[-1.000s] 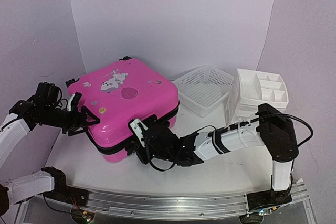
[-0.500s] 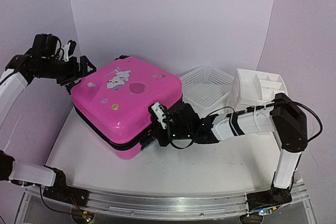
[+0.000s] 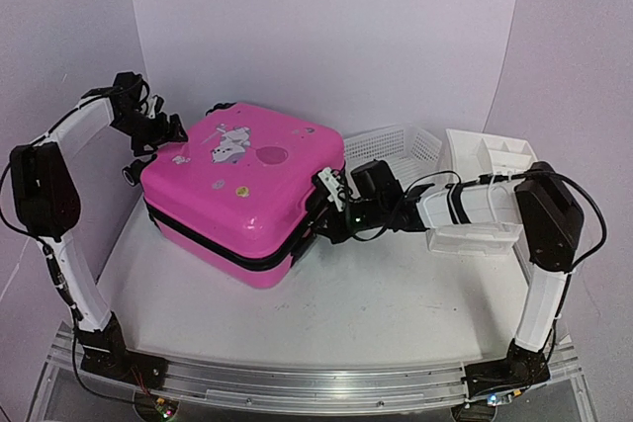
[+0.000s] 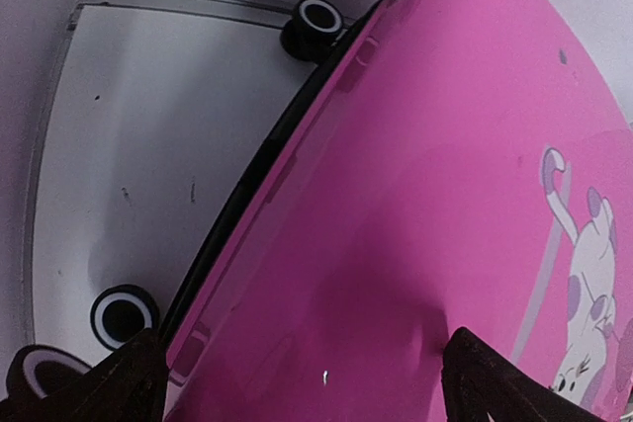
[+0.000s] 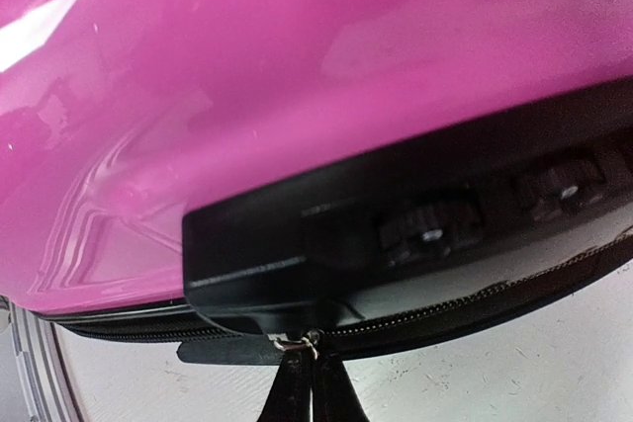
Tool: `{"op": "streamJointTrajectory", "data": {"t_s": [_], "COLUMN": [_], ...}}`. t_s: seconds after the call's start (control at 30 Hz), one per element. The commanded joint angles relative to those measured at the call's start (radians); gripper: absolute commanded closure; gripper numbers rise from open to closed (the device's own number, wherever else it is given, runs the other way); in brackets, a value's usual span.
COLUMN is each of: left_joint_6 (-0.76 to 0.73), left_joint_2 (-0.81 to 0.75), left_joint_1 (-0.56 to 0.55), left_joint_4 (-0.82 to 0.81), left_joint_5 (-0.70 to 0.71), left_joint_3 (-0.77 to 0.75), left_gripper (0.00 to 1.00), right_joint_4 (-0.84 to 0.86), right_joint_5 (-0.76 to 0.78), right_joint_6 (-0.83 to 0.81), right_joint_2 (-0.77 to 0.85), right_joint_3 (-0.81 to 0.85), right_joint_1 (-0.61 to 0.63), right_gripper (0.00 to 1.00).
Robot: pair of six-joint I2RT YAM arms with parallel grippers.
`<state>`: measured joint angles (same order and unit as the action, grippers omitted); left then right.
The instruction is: Open, take out, and arrange the luggage
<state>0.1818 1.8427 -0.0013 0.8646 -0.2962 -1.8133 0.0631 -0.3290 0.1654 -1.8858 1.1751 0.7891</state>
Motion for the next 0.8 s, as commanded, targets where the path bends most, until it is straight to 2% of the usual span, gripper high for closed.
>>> {"op": "streamJointTrajectory", "data": {"t_s": [0.0,0.2,0.37,0.5,0.63,0.77], "left_joint_6": [-0.078,0.041,0.128,0.150,0.165,0.155], "left_joint_2": [-0.012,-0.097,-0.204,-0.247,-0.288,-0.354], "left_joint_1": [-0.006,-0.006,-0.006,-0.006,-0.006,-0.006], "left_joint_4": [-0.004,-0.071,-0.177,-0.209,-0.217,-0.218], "left_joint_5": [-0.069,-0.056,-0.025,-0.022,-0.036,-0.036], "left_joint_3": [-0.029,0.237,0.423,0.500,0.563,0.631], "left_gripper": [0.05,0.11,0.13,0.13,0.13,0.13], "right_joint_4": [-0.122,-0.129,-0.126,-0.045,0.026,0.040], "right_joint_5": [-0.049,0.010,0.223,0.443,0.479,0.527], "right_joint_6": [-0.016,0.039,0.071,0.141,0.121,0.111], "right_joint_2": [0.004,0.078,0.118,0.115,0.067,0.057], "right_joint_3": [0.063,-0.009,-0.040,-0.051,-0.019,-0.022], "right_joint_1": [-0.011,0.055,0.190,0.325,0.418,0.419], "right_gripper": [0.99,0.96,1.00,1.00,1.00,1.00]}}
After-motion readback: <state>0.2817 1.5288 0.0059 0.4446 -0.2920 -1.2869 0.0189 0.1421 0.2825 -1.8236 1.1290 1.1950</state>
